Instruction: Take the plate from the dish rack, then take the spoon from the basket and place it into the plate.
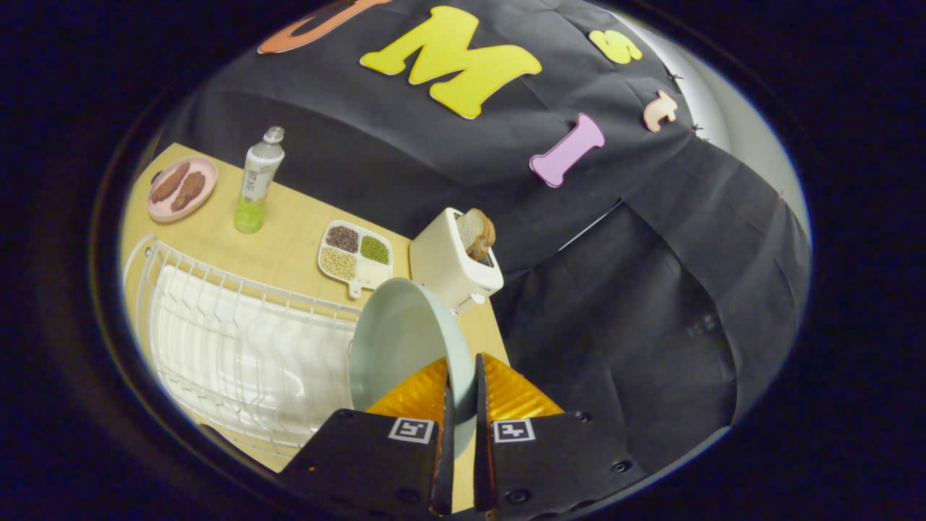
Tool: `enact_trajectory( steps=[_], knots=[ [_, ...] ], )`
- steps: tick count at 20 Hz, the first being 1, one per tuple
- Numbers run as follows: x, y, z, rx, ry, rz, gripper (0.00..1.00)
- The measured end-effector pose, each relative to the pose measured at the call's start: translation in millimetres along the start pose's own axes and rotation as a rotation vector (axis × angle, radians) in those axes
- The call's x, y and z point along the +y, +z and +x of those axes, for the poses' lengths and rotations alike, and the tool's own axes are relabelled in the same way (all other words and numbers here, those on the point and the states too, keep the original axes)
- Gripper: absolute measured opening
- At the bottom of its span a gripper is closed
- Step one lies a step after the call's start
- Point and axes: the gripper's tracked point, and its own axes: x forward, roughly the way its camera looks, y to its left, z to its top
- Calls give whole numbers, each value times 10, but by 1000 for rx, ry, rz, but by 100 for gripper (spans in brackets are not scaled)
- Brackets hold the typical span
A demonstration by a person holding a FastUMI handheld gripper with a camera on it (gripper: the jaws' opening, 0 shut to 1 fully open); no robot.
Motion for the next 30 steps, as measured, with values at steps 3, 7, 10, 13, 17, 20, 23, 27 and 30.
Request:
enact_trajectory(
  steps=[3, 7, 10, 13, 17, 20, 23, 27, 30],
  knots=[
    [-81, -241, -84, 0, 167, 107, 16],
    [-230, -595, -326, -52, 403, 239, 16],
    [-328, -1028, -521, -99, 499, 337, 16],
    [-229, -1501, -701, -108, 648, 366, 16],
    [-50, -2075, -644, -65, 742, 393, 16],
    [154, -2419, -604, -65, 753, 363, 16],
    [379, -2644, -522, -57, 768, 364, 16],
    [550, -2808, -345, -44, 754, 363, 16],
    [601, -2888, -193, 12, 785, 404, 17]
  ],
)
